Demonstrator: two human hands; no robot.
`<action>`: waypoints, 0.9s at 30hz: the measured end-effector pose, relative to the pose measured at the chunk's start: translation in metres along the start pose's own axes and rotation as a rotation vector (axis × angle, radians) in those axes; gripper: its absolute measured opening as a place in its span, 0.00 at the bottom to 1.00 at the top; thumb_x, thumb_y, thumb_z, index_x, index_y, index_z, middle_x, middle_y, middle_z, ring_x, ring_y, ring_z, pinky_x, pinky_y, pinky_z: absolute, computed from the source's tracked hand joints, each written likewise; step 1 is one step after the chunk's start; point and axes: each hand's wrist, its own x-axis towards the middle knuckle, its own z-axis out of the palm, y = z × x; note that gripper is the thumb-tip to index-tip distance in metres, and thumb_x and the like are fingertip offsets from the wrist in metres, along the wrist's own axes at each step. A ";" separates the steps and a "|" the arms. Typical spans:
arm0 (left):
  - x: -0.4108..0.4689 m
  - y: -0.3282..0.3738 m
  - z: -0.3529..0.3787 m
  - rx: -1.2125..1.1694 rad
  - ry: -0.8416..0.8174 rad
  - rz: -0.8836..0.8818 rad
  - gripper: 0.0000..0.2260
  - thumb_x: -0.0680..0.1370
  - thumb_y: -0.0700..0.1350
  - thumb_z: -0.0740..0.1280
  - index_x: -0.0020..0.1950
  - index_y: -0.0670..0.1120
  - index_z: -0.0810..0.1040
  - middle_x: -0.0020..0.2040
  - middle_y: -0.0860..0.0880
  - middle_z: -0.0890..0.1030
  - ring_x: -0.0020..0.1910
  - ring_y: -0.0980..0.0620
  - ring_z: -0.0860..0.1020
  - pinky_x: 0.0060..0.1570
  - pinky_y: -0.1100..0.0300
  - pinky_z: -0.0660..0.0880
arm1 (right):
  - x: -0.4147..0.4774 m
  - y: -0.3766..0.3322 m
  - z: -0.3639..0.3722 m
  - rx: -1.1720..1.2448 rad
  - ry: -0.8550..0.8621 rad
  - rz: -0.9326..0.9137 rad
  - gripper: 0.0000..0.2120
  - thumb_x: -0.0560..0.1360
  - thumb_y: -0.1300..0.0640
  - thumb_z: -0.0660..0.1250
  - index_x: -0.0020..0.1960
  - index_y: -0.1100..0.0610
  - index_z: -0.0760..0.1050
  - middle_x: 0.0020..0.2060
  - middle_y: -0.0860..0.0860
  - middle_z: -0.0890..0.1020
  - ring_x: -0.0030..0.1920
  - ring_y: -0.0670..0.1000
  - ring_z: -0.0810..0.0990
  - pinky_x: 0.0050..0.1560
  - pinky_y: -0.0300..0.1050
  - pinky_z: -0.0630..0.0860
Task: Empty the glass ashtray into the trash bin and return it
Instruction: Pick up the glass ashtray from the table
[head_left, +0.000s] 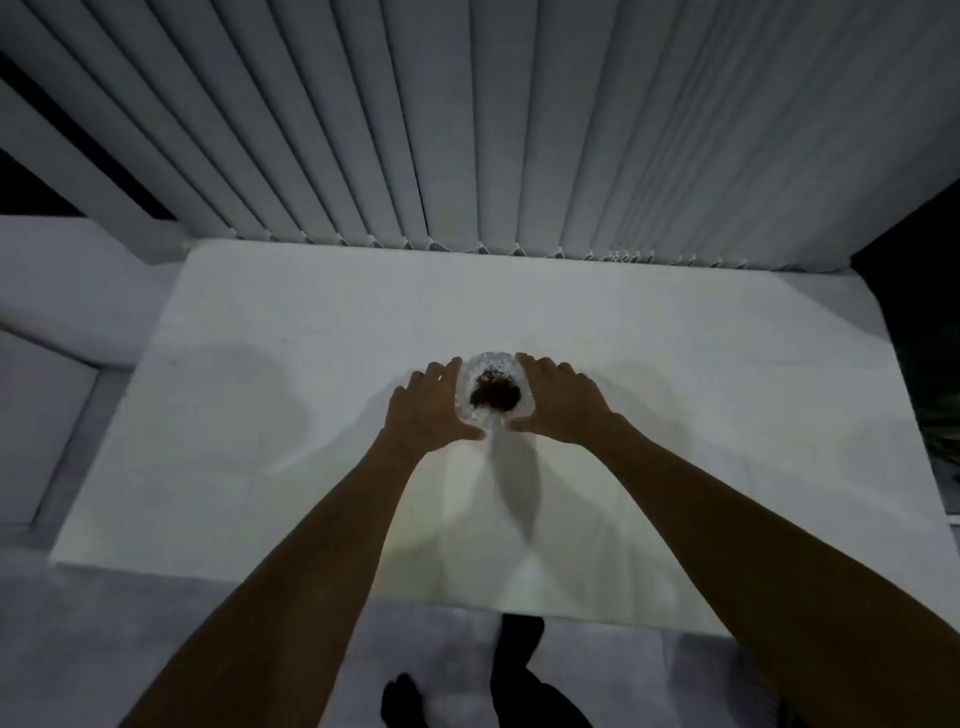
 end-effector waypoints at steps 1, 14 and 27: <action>0.004 -0.002 0.004 -0.029 -0.062 -0.013 0.53 0.63 0.67 0.82 0.82 0.48 0.65 0.71 0.47 0.76 0.68 0.43 0.77 0.63 0.45 0.78 | 0.003 0.002 0.004 0.019 -0.016 0.001 0.50 0.70 0.32 0.75 0.81 0.54 0.58 0.67 0.57 0.77 0.63 0.61 0.78 0.59 0.55 0.77; 0.018 -0.007 -0.001 -0.167 -0.134 -0.043 0.40 0.65 0.59 0.84 0.74 0.52 0.75 0.66 0.45 0.76 0.69 0.41 0.72 0.64 0.41 0.76 | 0.010 0.009 0.020 0.093 0.004 0.055 0.46 0.69 0.41 0.79 0.79 0.55 0.61 0.68 0.53 0.78 0.65 0.60 0.76 0.56 0.56 0.79; 0.037 -0.040 0.017 -0.210 -0.024 0.093 0.42 0.62 0.63 0.84 0.72 0.47 0.79 0.62 0.44 0.78 0.60 0.40 0.75 0.54 0.44 0.80 | 0.015 0.002 0.019 0.284 0.052 0.195 0.40 0.67 0.43 0.83 0.72 0.54 0.72 0.64 0.51 0.80 0.65 0.55 0.75 0.59 0.51 0.75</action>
